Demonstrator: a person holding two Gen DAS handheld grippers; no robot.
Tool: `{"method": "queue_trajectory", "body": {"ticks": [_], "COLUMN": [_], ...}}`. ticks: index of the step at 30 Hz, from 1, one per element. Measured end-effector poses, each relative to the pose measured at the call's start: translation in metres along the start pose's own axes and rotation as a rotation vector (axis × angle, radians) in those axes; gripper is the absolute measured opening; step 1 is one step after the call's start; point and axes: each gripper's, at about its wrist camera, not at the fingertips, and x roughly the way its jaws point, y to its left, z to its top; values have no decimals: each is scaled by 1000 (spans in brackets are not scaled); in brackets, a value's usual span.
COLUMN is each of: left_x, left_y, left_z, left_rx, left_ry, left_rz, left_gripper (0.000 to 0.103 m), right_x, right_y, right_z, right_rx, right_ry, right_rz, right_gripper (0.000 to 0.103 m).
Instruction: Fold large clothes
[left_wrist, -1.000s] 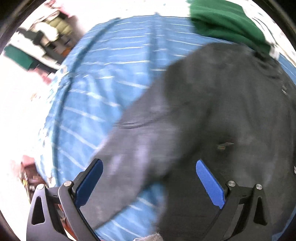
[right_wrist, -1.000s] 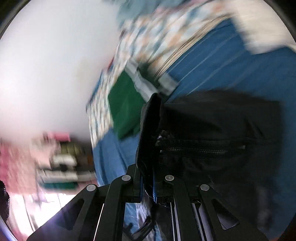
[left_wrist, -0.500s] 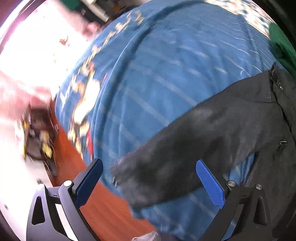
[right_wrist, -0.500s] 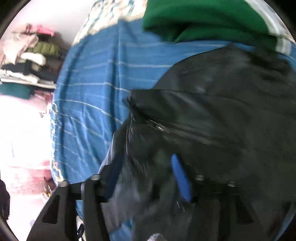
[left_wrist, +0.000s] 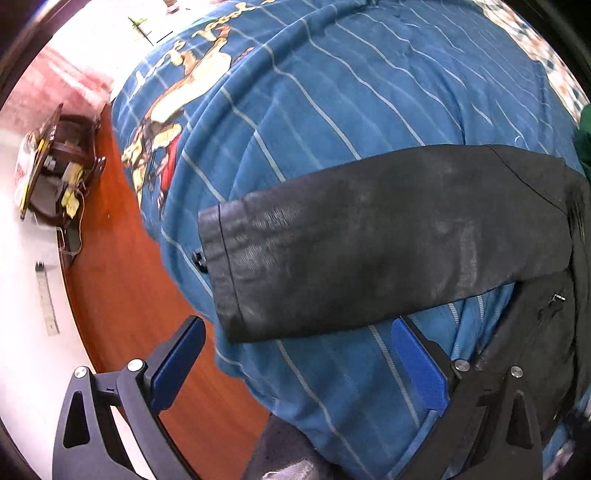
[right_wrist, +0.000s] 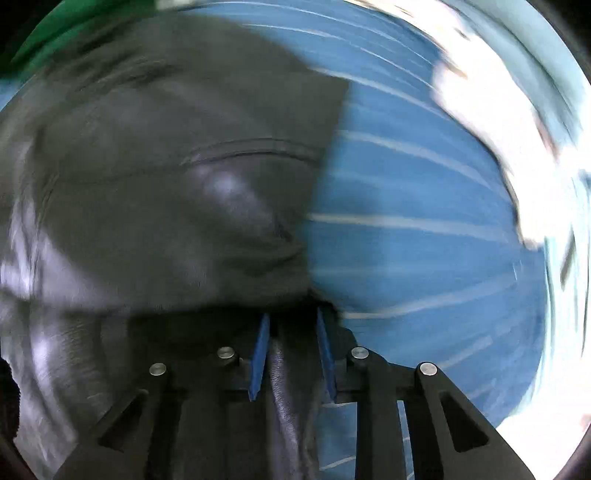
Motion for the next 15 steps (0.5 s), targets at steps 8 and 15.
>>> {"method": "queue_trajectory", "body": {"ticks": [8, 15], "left_x": [22, 82], "left_y": [16, 71], "left_z": [-4, 1], "left_rx": [-249, -723], "left_ry": [103, 111], "left_rz": [-221, -485], "left_gripper": [102, 99], "right_x": [-31, -66], "right_y": [-52, -13], "right_z": [-11, -34], "right_rx": [85, -17], "right_ry": [64, 50], "right_rz": [234, 441], "right_gripper": [45, 46]}}
